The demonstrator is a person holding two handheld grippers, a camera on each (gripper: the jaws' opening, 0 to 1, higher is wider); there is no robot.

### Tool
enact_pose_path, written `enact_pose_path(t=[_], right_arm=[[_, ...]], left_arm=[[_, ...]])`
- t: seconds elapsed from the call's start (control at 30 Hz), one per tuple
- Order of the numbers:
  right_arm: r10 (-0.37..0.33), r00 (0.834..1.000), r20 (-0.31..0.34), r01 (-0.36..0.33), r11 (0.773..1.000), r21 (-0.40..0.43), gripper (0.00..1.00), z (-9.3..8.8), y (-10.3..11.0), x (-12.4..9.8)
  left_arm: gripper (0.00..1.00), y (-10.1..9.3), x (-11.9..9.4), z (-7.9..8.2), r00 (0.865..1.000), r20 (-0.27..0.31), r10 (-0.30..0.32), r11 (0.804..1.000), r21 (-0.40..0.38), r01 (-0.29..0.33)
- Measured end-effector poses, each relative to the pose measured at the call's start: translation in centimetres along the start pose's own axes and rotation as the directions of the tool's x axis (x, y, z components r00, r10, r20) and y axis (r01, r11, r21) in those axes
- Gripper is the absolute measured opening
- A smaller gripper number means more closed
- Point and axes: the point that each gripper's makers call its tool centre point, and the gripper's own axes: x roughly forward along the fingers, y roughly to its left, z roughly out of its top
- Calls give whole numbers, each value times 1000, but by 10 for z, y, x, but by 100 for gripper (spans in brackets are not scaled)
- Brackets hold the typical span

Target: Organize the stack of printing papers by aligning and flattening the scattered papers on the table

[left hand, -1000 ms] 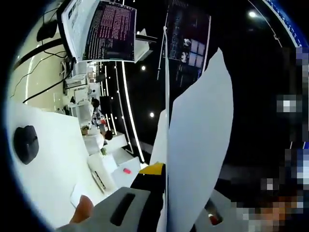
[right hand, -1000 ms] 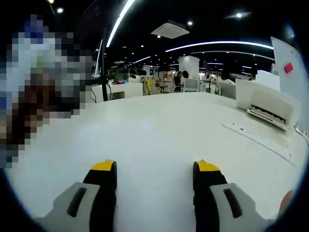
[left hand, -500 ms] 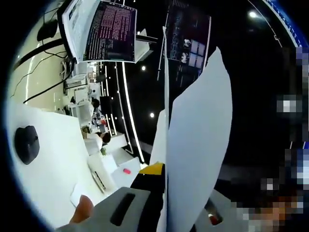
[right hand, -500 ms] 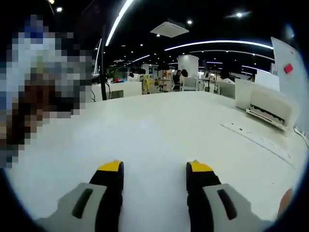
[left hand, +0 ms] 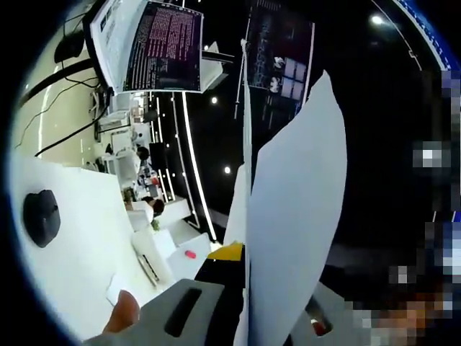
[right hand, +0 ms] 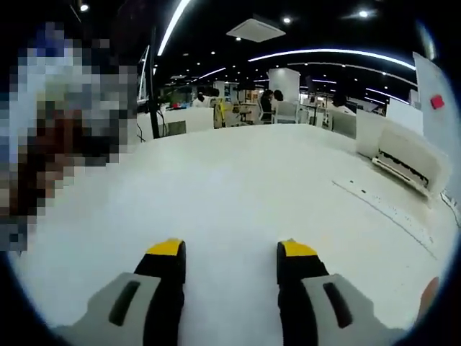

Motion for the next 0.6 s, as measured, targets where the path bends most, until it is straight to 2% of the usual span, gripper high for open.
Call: enact_pose_path(t=[0.1, 0.17, 0.33, 0.6], right_arm=[[-18, 999, -38, 18, 1000, -17, 54, 0, -9, -2], [-18, 997, -81, 20, 1000, 24, 56, -5, -15, -3], [-6, 991, -136, 8, 1000, 17, 57, -6, -18, -5], [-4, 992, -124, 9, 999, 42, 53, -8, -19, -4]], left_arm=[[5, -2, -1, 5, 1000, 3, 0, 1000, 8, 0], [5, -3, -2, 7, 1000, 6, 3, 1000, 15, -3], [5, -2, -2, 12, 1000, 8, 1, 1000, 21, -2], [5, 6, -2, 16, 1000, 9, 7, 1000, 12, -7]])
